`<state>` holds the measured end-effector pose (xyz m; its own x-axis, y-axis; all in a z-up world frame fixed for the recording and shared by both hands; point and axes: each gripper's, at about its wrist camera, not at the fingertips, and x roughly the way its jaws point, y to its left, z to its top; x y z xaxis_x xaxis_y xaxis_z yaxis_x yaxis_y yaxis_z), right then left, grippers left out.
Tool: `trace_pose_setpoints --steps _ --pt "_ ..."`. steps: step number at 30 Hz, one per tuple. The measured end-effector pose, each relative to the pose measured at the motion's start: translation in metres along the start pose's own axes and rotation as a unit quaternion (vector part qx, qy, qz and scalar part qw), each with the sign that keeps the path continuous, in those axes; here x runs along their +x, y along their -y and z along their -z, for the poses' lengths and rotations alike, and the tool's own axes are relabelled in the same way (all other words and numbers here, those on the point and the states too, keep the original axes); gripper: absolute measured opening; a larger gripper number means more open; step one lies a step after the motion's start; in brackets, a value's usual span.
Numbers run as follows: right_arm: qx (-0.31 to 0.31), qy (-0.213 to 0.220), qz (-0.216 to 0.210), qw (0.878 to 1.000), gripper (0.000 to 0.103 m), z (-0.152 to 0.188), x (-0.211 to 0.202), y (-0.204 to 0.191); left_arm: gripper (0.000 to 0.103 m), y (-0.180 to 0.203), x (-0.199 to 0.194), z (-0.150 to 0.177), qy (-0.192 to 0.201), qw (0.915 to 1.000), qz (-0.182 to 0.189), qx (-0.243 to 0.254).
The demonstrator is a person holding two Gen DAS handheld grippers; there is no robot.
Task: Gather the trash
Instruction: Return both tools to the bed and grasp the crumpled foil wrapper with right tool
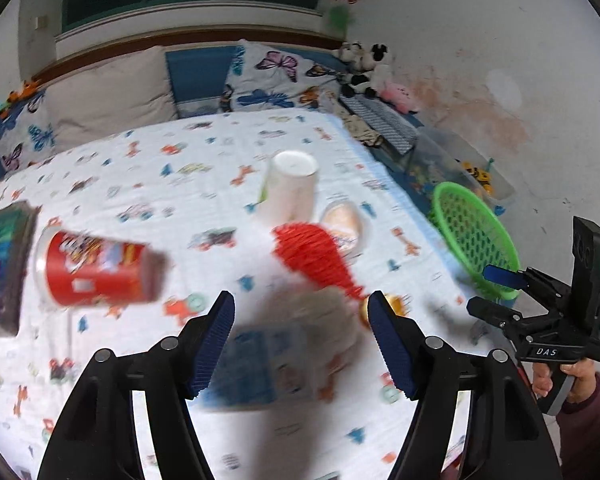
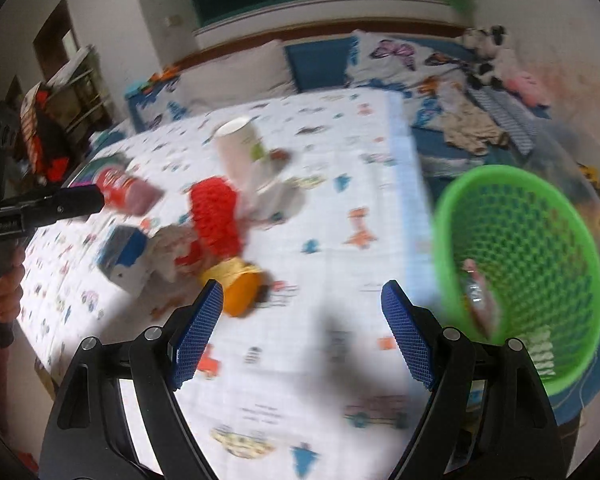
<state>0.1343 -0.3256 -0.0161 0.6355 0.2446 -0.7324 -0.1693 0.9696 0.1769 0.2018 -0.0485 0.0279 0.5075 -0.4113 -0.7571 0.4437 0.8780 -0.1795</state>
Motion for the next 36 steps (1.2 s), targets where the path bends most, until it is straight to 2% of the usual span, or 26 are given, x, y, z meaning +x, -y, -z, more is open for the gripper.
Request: trace_pose_setpoints --steps 2,10,17,22,27,28,32,34,36 --pt "-0.007 -0.007 -0.008 1.0 0.081 -0.001 0.01 -0.011 0.075 -0.009 -0.001 0.006 -0.002 1.0 -0.009 -0.003" --pt "-0.028 -0.026 -0.053 0.998 0.07 -0.009 0.037 -0.054 0.075 -0.041 -0.007 0.03 -0.004 0.9996 -0.016 -0.021" --pt "-0.037 -0.034 -0.078 0.996 0.07 -0.021 0.061 -0.082 0.077 -0.061 -0.018 0.042 0.005 0.9996 -0.021 -0.016" --pt "-0.022 -0.049 -0.092 0.994 0.069 -0.028 0.081 -0.088 0.083 -0.064 -0.028 0.052 0.008 0.9993 -0.022 0.031" --pt "-0.002 -0.066 -0.099 0.993 0.058 -0.027 0.096 -0.086 0.091 -0.055 -0.028 0.057 0.011 0.9943 -0.013 0.105" --pt "0.001 -0.068 -0.101 0.993 0.051 -0.027 0.097 -0.085 0.092 -0.051 -0.026 0.058 0.011 0.9919 -0.014 0.126" --pt "0.013 -0.066 -0.11 0.992 0.05 -0.028 0.092 -0.08 0.093 -0.038 -0.018 0.059 0.005 0.9801 -0.006 0.198" --pt "0.015 -0.064 -0.115 0.991 0.05 -0.029 0.087 -0.079 0.093 -0.032 -0.011 0.058 0.006 0.9724 -0.013 0.233" --pt "0.011 -0.06 -0.112 0.992 0.05 -0.03 0.08 -0.079 0.093 -0.03 -0.007 0.055 0.003 0.9688 -0.013 0.247"
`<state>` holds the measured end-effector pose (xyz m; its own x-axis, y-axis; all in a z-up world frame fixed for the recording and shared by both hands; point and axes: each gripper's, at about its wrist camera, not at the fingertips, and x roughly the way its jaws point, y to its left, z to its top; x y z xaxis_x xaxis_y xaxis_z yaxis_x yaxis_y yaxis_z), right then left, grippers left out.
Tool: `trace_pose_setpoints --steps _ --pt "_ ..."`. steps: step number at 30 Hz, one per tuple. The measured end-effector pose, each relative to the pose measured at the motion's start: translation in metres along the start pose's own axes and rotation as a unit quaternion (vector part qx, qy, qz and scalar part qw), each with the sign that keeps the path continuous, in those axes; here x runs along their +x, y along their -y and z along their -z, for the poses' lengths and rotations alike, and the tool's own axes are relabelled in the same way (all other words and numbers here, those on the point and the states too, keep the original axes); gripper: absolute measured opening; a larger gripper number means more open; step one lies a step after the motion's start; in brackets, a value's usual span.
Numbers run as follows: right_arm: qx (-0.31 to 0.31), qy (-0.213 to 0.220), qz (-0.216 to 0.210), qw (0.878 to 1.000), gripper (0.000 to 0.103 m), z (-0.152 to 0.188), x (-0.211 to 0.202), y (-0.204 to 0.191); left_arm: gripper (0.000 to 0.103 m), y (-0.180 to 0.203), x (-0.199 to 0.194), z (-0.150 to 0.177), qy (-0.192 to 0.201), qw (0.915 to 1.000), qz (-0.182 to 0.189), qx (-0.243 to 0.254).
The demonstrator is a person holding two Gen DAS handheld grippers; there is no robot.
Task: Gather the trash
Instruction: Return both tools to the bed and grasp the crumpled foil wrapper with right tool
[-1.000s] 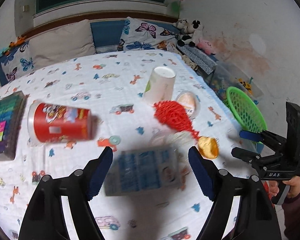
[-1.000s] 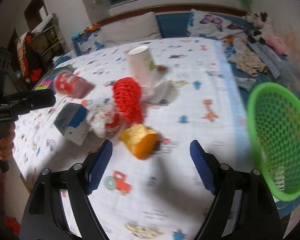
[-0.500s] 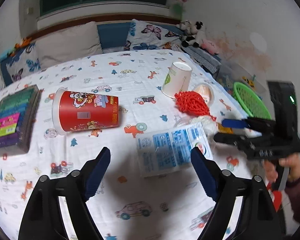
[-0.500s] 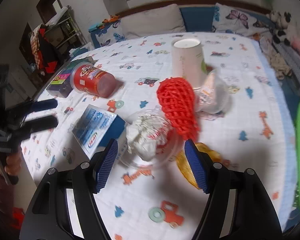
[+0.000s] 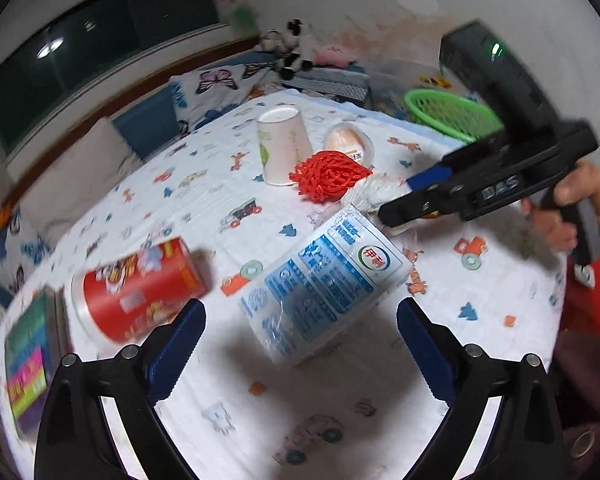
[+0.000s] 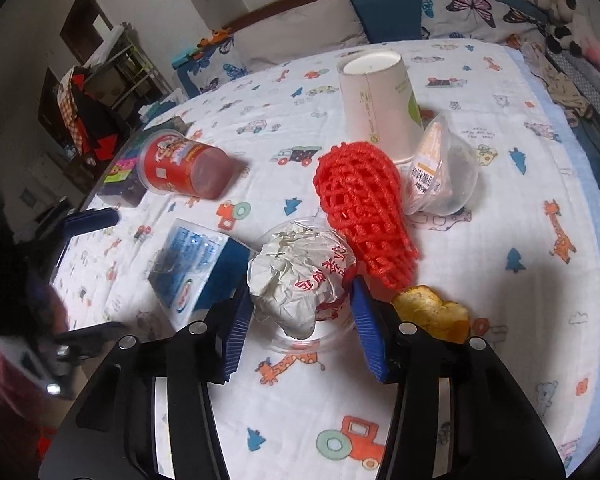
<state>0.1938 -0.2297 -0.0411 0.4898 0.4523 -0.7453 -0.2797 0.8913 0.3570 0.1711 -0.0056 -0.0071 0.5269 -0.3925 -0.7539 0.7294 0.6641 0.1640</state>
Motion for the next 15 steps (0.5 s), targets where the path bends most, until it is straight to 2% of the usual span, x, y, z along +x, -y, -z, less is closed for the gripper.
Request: trace_pose_setpoints --steps 8,15 --pt "0.001 0.02 0.016 1.0 0.05 0.003 -0.036 0.004 0.094 0.0 0.021 -0.013 -0.008 0.9977 0.022 0.064" --pt "0.008 0.022 0.041 0.999 0.05 0.008 -0.055 0.014 0.095 0.009 0.027 -0.018 -0.007 0.9889 0.068 0.132"
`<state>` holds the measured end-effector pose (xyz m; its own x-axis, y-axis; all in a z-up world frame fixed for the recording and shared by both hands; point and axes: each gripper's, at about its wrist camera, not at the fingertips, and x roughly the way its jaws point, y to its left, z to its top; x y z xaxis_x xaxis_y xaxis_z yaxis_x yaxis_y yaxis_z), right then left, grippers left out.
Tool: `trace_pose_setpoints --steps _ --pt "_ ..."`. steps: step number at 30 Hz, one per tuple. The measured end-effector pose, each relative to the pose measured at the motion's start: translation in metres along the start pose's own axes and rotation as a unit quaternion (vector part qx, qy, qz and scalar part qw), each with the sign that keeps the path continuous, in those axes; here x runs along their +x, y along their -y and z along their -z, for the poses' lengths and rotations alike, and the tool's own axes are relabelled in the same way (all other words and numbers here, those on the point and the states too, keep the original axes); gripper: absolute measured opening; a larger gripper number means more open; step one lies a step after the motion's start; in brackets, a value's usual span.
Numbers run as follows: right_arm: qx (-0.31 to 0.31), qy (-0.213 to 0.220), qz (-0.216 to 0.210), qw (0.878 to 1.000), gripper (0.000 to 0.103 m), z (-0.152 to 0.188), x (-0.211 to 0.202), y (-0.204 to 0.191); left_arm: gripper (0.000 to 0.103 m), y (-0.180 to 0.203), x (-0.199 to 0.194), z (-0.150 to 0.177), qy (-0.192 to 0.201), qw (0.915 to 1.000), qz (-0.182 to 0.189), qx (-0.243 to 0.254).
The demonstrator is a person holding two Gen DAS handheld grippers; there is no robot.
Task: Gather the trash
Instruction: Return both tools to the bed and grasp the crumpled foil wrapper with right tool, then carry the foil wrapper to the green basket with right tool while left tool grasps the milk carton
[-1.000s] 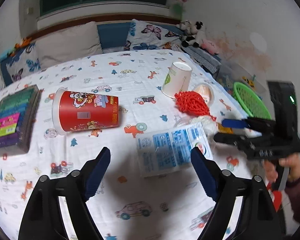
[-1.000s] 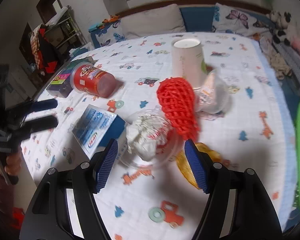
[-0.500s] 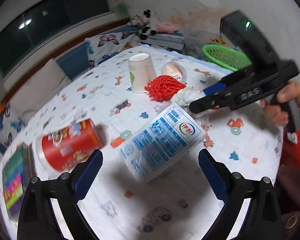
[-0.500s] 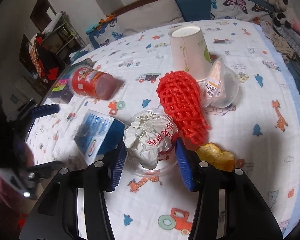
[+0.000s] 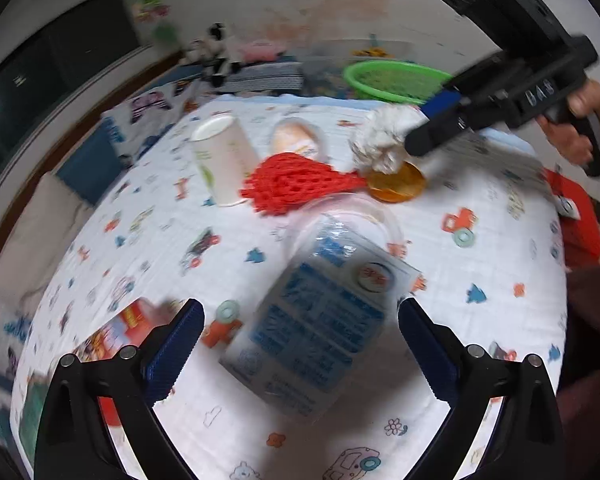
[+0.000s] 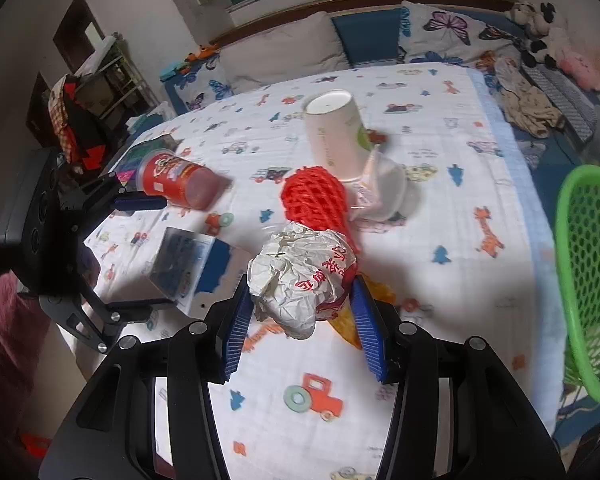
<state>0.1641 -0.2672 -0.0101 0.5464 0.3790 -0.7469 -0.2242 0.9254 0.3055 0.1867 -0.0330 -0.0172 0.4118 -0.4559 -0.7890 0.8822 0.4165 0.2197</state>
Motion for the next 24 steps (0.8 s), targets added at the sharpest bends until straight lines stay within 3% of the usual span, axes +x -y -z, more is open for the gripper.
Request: trace_pose_setpoints --steps 4,13,14,16,24 --pt "0.003 -0.001 0.01 1.0 0.05 0.003 -0.005 0.005 0.095 0.003 0.011 -0.002 -0.012 0.9995 0.016 0.026" --pt "0.034 0.001 0.032 0.999 0.05 0.013 -0.016 0.033 0.094 -0.006 0.03 -0.007 -0.022 0.9977 0.059 0.023" --pt "0.038 0.002 0.035 0.999 0.05 0.013 -0.017 0.037 0.094 -0.005 0.031 -0.007 -0.022 0.9977 0.06 0.022" --pt "0.047 0.007 0.045 0.998 0.05 0.014 -0.022 0.046 0.082 -0.004 0.034 -0.007 -0.025 0.9971 0.07 0.016" --pt "0.072 0.03 0.069 0.995 0.05 0.019 -0.044 0.073 0.077 0.0 0.018 -0.007 -0.012 0.9977 0.061 -0.027"
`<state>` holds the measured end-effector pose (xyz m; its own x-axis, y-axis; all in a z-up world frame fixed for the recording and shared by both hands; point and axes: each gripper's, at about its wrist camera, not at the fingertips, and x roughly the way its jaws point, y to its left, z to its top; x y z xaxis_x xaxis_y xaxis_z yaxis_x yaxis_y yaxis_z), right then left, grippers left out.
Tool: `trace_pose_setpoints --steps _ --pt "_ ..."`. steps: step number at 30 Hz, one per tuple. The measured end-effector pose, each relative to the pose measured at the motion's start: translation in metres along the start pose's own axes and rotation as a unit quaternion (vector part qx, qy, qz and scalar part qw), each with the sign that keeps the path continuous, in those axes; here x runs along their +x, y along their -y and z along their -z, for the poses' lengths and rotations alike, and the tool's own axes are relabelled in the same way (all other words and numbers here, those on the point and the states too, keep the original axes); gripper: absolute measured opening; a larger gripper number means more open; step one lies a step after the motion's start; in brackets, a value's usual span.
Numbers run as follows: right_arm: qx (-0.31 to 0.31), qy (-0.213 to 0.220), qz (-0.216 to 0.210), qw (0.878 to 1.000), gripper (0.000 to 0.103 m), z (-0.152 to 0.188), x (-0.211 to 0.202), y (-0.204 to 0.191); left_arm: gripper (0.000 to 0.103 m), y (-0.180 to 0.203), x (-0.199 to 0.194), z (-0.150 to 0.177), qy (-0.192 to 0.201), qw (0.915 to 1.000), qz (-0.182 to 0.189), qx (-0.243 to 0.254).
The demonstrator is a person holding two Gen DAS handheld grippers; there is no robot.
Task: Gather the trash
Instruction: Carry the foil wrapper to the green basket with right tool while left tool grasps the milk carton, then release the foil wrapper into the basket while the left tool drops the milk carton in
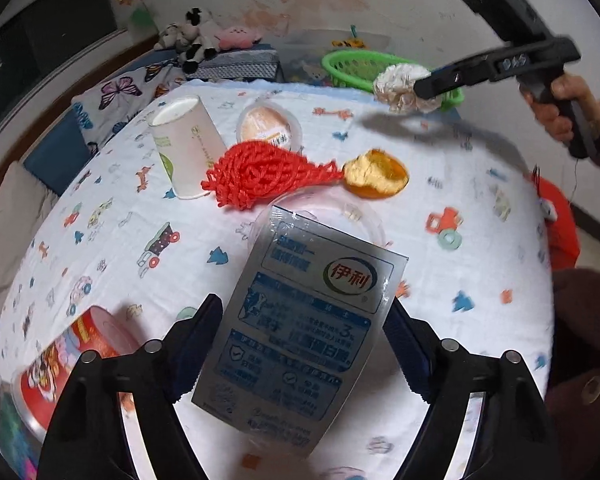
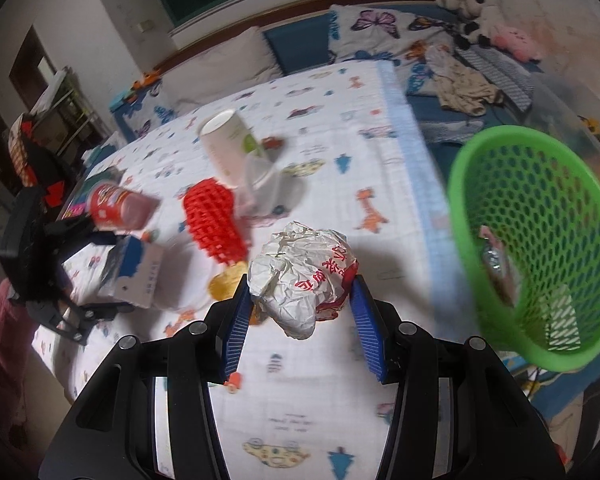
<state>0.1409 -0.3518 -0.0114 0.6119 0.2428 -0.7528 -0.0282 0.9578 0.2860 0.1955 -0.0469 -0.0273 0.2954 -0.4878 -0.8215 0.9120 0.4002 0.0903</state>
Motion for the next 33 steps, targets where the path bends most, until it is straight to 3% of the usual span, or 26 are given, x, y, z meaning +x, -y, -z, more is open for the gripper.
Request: trace_pose_setpoints --steps 10,20,28,33 --pt "0.041 0.03 0.068 0.996 0.05 -0.003 -0.021 0.07 0.077 0.027 -0.028 -0.033 0.035 0.9973 -0.021 -0.06" --pt "0.087 0.033 0.141 0.986 0.05 0.001 -0.025 0.16 0.076 0.054 -0.013 -0.103 0.058 0.9931 0.01 -0.101" --pt "0.118 0.022 0.148 0.982 0.052 0.005 -0.018 0.208 0.076 0.066 0.023 -0.168 0.066 0.9901 0.036 -0.119" --pt "0.125 0.028 0.144 0.981 0.068 0.008 -0.019 0.221 0.076 0.077 0.046 -0.205 0.067 0.9892 0.047 -0.122"
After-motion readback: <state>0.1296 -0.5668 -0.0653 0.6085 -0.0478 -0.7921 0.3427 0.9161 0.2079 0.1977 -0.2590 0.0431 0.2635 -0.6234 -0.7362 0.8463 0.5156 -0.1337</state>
